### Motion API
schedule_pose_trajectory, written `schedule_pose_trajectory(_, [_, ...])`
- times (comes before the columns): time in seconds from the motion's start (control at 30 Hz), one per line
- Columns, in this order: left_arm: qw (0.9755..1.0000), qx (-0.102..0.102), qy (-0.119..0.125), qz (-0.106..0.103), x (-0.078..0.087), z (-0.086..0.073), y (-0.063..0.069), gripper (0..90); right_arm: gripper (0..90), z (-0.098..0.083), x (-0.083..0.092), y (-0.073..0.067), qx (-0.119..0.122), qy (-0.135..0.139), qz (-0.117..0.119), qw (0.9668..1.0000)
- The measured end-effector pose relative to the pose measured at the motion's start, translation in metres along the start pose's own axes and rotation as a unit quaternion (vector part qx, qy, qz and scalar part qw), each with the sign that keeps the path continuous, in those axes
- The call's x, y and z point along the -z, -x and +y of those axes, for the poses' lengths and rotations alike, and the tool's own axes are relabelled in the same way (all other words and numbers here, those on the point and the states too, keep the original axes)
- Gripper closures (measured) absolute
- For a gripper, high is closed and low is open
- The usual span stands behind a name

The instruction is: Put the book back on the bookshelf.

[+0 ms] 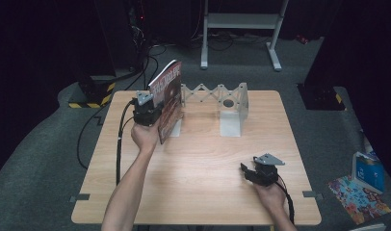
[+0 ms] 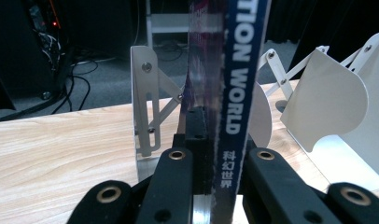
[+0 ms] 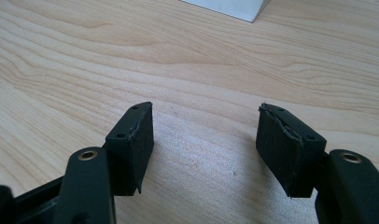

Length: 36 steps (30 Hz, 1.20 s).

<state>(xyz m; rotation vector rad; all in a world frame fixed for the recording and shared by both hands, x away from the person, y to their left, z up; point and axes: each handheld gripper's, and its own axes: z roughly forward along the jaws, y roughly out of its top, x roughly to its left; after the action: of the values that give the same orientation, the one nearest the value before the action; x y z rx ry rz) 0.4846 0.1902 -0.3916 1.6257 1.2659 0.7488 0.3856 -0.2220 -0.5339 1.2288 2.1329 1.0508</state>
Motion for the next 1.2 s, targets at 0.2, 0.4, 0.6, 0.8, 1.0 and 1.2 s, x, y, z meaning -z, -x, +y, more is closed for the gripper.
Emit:
schedule_pose_trajectory(0.2, [0.9999,-0.001,0.013,-0.006,-0.005,-0.002,0.003,84.0,36.8,0.0,0.0,0.0,0.001,0.0,0.0,1.0])
schedule_pose_trajectory(0.4, [0.9998,-0.011,0.017,-0.008,-0.006,-0.012,0.005,83.6,36.8,0.0,0.0,0.0,0.0,0.0,0.0,1.0])
schedule_pose_trajectory(0.6, [0.9999,-0.009,0.006,-0.008,-0.006,-0.013,0.003,82.9,36.8,0.0,0.0,0.0,0.0,0.0,-0.001,1.0])
schedule_pose_trajectory(0.8, [0.9996,-0.015,-0.022,-0.01,-0.007,-0.014,-0.004,81.3,36.8,0.0,0.0,0.0,-0.001,-0.001,-0.001,1.0])
schedule_pose_trajectory(1.0, [0.9992,-0.001,-0.041,-0.004,-0.006,-0.014,-0.014,81.3,36.8,0.0,0.0,0.0,0.0,-0.001,-0.001,1.0])
schedule_pose_trajectory(1.2, [0.9983,-0.027,-0.049,0.016,-0.004,-0.009,-0.013,81.9,36.8,0.0,0.0,0.0,0.001,0.0,-0.001,1.0])
